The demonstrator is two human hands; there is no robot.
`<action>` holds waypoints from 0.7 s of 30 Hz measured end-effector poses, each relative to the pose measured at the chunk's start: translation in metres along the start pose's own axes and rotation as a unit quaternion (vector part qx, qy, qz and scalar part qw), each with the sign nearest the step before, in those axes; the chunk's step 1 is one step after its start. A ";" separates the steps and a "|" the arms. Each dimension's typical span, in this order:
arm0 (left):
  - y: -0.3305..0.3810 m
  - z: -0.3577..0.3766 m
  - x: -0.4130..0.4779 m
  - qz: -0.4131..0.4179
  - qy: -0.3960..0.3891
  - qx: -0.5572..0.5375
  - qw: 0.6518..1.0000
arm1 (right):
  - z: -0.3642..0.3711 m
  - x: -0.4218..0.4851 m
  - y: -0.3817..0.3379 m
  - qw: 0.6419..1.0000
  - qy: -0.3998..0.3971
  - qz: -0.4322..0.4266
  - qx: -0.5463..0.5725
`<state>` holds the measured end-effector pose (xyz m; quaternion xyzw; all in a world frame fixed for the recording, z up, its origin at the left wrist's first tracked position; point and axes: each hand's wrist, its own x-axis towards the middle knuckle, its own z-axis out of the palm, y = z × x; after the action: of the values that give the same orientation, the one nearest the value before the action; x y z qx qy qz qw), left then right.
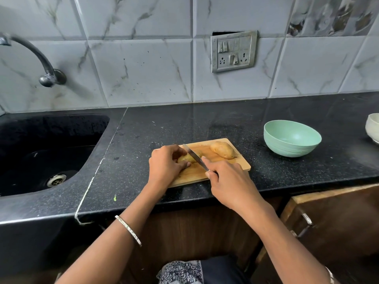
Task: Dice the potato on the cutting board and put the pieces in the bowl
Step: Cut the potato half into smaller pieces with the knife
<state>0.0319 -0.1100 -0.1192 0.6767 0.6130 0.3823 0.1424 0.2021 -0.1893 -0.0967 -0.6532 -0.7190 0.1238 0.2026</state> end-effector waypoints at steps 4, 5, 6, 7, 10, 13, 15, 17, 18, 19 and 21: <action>0.001 0.000 0.003 0.011 -0.012 0.018 1.000 | 0.003 0.002 0.001 1.000 0.005 -0.003 -0.008; 0.001 -0.001 0.005 0.010 -0.017 0.025 1.000 | 0.003 0.002 0.001 1.000 0.006 -0.003 -0.008; 0.001 -0.002 0.006 0.010 -0.022 0.031 0.999 | 0.004 0.003 0.001 1.000 0.006 -0.004 -0.008; 0.001 -0.002 0.008 0.009 -0.027 0.036 0.999 | 0.005 0.004 0.000 1.000 0.005 -0.006 -0.008; -0.002 -0.001 0.012 0.002 -0.029 0.031 0.999 | 0.011 0.010 -0.006 1.000 0.004 -0.002 -0.015; -0.004 0.002 0.011 0.004 -0.015 0.025 1.000 | 0.020 0.020 -0.012 1.000 0.009 0.008 -0.011; -0.005 0.002 0.011 0.003 -0.012 0.023 1.000 | 0.023 0.024 -0.014 1.000 0.012 0.009 -0.012; -0.004 0.002 0.011 -0.001 -0.013 0.022 1.000 | 0.026 0.024 -0.013 1.000 0.012 0.008 -0.013; -0.004 0.001 0.011 -0.003 -0.013 0.021 1.000 | 0.026 0.023 -0.012 1.000 0.008 0.008 -0.015; -0.003 0.002 0.011 -0.004 -0.013 0.019 1.000 | 0.026 0.022 -0.010 1.000 0.003 0.010 -0.016; -0.001 0.001 0.010 -0.003 -0.009 0.014 1.000 | 0.027 0.017 -0.007 1.000 -0.007 0.016 -0.017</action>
<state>0.0315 -0.1002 -0.1175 0.6800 0.6193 0.3669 0.1395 0.1822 -0.1709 -0.1151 -0.6674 -0.7115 0.1196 0.1847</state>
